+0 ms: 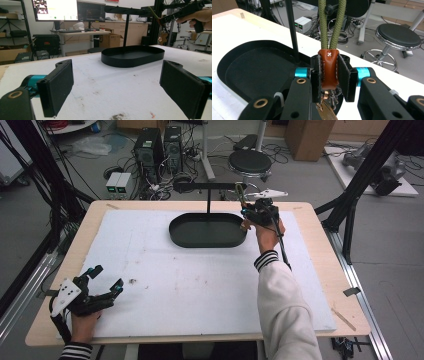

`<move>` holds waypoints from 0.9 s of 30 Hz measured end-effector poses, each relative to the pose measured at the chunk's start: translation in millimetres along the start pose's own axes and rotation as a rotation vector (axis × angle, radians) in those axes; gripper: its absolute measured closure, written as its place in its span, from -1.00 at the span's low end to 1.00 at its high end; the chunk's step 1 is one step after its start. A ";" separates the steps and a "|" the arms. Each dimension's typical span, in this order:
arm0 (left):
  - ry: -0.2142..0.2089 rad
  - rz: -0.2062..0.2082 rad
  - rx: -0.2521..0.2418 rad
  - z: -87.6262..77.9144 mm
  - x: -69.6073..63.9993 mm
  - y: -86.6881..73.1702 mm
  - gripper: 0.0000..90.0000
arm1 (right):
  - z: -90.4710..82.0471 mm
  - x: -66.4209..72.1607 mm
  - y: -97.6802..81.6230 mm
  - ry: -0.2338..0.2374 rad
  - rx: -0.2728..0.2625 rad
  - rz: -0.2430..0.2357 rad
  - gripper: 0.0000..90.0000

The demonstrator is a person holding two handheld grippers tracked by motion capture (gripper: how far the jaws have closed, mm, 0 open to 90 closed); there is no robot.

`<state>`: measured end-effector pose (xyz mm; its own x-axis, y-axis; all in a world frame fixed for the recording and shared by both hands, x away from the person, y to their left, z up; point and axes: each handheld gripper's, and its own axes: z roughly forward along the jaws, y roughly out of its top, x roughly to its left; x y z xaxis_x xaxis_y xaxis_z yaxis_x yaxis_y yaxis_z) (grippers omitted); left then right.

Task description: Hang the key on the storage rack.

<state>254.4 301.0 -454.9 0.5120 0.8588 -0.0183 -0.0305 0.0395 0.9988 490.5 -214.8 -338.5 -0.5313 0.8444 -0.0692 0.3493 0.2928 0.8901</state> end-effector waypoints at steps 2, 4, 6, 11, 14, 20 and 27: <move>0.001 0.002 0.000 0.0 0.0 0.0 -0.72 | 1.2 -0.1 -0.6 0.000 0.002 0.006 0.64; 0.001 0.001 -0.001 0.0 0.0 0.0 -0.72 | 1.4 -0.1 -0.8 -0.002 0.005 0.007 0.64; 0.001 0.000 -0.001 0.1 -0.1 -0.1 -0.72 | 2.7 -0.8 -1.4 -0.005 0.003 0.005 0.64; 0.000 0.000 -0.001 0.1 0.0 0.0 -0.72 | 5.9 -2.1 -3.1 -0.014 0.006 0.011 0.64; 0.001 0.000 -0.001 0.1 -0.1 -0.1 -0.72 | 9.6 -3.5 -4.9 -0.019 0.007 0.022 0.64; -0.001 -0.001 0.000 0.0 0.0 0.0 -0.72 | 14.6 -5.0 -7.7 -0.022 0.011 0.037 0.64; 0.000 0.000 0.000 0.0 0.0 0.0 -0.72 | 21.9 -7.2 -11.8 -0.021 0.011 0.045 0.64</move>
<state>254.4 301.0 -454.9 0.5118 0.8589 -0.0185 -0.0303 0.0395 0.9988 507.2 -214.5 -358.4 -0.4983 0.8661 -0.0392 0.3810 0.2594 0.8874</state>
